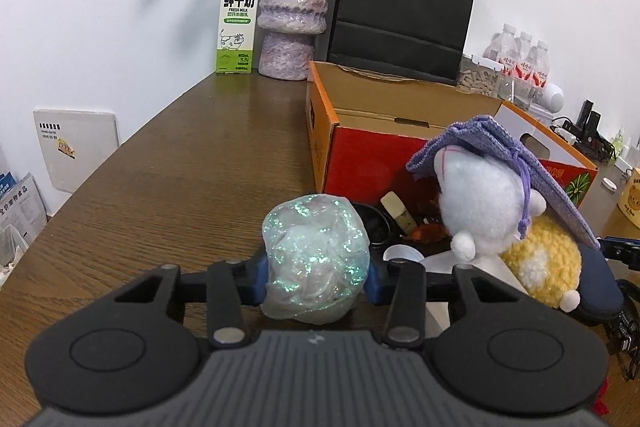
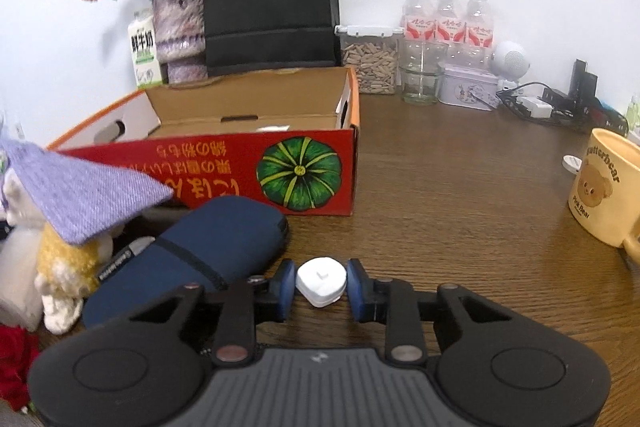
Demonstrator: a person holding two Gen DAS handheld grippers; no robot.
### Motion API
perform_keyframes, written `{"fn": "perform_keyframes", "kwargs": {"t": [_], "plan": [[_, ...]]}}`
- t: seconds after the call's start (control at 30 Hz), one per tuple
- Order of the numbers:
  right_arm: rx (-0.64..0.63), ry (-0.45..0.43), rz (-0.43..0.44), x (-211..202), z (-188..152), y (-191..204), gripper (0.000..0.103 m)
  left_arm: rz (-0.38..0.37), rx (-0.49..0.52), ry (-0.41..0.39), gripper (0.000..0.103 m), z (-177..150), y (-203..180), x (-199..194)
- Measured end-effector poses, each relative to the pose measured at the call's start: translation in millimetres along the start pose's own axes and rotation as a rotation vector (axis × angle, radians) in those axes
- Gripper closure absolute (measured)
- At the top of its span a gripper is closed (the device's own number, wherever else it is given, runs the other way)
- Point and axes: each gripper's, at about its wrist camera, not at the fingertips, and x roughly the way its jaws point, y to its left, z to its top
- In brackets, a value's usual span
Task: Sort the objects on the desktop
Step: 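Grasp the iridescent plastic bag with the left tool while the right grasps the earbud case, then carry bag and earbud case into the box and open both tools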
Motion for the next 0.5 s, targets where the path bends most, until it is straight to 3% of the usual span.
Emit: {"fn": "perform_keyframes", "kwargs": {"t": [0.27, 0.5], "plan": [[-0.004, -0.112, 0.012, -15.2, 5.4, 2.1, 0.076, 0.034, -0.048, -0.070, 0.062, 7.2, 2.0, -12.7], [0.012, -0.211, 0.035, -30.2, 34.1, 6.5, 0.076, 0.044, -0.044, -0.162, 0.063, 39.5, -8.2, -34.6]]}}
